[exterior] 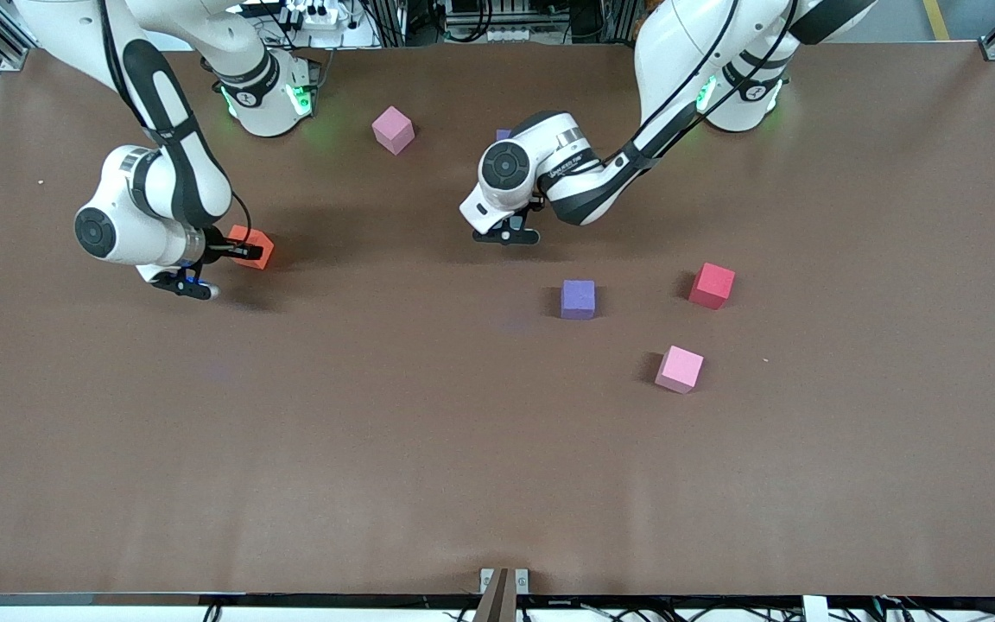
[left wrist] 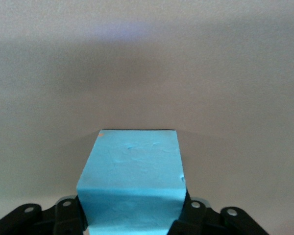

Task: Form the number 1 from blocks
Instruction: 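Place the cyan cube after the green cube while the right gripper grasps orange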

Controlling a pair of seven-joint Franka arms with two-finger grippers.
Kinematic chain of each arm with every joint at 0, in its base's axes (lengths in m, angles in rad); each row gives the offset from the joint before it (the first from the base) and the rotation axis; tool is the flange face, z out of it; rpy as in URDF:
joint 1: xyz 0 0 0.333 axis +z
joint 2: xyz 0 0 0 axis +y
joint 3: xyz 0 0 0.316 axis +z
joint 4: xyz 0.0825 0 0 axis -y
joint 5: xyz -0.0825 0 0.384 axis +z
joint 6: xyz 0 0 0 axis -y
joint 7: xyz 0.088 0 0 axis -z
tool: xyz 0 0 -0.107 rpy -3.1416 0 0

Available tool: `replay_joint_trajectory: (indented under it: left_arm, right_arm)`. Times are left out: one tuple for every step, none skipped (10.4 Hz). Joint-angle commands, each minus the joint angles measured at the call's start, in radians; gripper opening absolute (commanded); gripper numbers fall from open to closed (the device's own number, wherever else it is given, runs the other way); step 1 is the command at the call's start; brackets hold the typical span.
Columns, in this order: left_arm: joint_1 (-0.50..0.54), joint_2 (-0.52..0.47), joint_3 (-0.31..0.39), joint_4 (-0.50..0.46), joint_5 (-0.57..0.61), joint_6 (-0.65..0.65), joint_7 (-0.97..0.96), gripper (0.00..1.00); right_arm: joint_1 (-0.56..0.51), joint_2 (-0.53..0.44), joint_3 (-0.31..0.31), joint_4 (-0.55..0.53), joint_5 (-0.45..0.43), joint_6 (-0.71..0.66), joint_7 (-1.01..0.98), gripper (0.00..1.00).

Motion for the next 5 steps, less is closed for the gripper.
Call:
replay_joint_trajectory:
  left_arm:
    - [-0.003,0.02,0.0,0.016,0.015,-0.014,-0.079,1.0]
    - [0.013,0.002,-0.002,0.017,0.015,-0.021,-0.079,1.0]
    - [0.04,-0.03,-0.002,0.03,0.015,-0.052,-0.079,1.0]
    - [0.065,-0.069,-0.002,0.068,0.013,-0.122,-0.079,1.0]
    - [0.091,-0.096,-0.002,0.124,0.013,-0.205,-0.079,1.0]
  right_arm:
    - [0.058,-0.037,-0.061,0.081,0.031,-0.133,-0.011,0.47]
    - [0.086,-0.048,-0.069,0.13,0.031,-0.18,0.009,0.47]
    - [0.12,-0.048,-0.069,0.184,0.029,-0.22,0.049,0.47]
    - [0.164,-0.05,-0.069,0.231,0.029,-0.248,0.095,0.47]
    - [0.207,-0.048,-0.066,0.276,0.031,-0.259,0.13,0.47]
